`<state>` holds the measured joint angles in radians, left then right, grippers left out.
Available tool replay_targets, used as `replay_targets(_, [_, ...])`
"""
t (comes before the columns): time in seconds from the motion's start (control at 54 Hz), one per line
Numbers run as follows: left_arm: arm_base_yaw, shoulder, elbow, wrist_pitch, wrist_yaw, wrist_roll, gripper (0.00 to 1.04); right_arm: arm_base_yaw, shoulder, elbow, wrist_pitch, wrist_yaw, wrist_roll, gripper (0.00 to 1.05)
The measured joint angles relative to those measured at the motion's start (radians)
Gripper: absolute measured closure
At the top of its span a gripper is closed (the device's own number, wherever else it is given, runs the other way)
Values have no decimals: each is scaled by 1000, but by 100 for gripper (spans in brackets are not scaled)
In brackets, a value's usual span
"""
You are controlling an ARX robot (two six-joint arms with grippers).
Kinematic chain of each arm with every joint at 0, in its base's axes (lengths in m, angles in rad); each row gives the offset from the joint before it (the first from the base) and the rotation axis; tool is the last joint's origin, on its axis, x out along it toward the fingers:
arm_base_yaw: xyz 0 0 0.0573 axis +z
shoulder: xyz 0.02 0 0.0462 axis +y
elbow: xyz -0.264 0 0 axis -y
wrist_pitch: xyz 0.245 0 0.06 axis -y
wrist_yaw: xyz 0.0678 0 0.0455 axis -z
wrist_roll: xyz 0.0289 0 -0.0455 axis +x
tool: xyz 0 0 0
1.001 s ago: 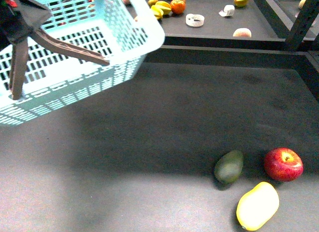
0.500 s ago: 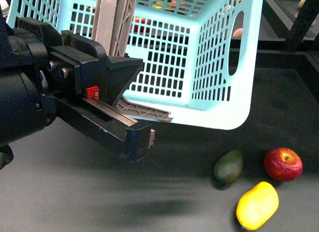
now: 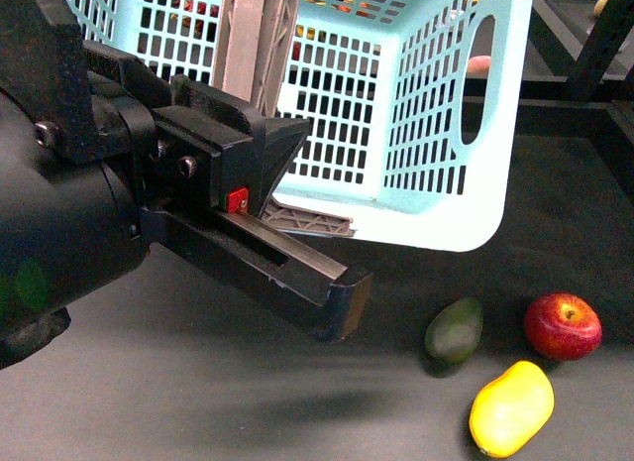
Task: Pick mango with right arm and hold basket with left
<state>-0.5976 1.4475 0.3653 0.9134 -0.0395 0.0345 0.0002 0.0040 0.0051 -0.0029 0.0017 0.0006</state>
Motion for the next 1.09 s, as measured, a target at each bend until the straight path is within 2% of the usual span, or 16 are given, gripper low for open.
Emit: replay_targets(1.094, [-5,-23,0,0,-21,-18,90,0,0,0,0,0,0,8])
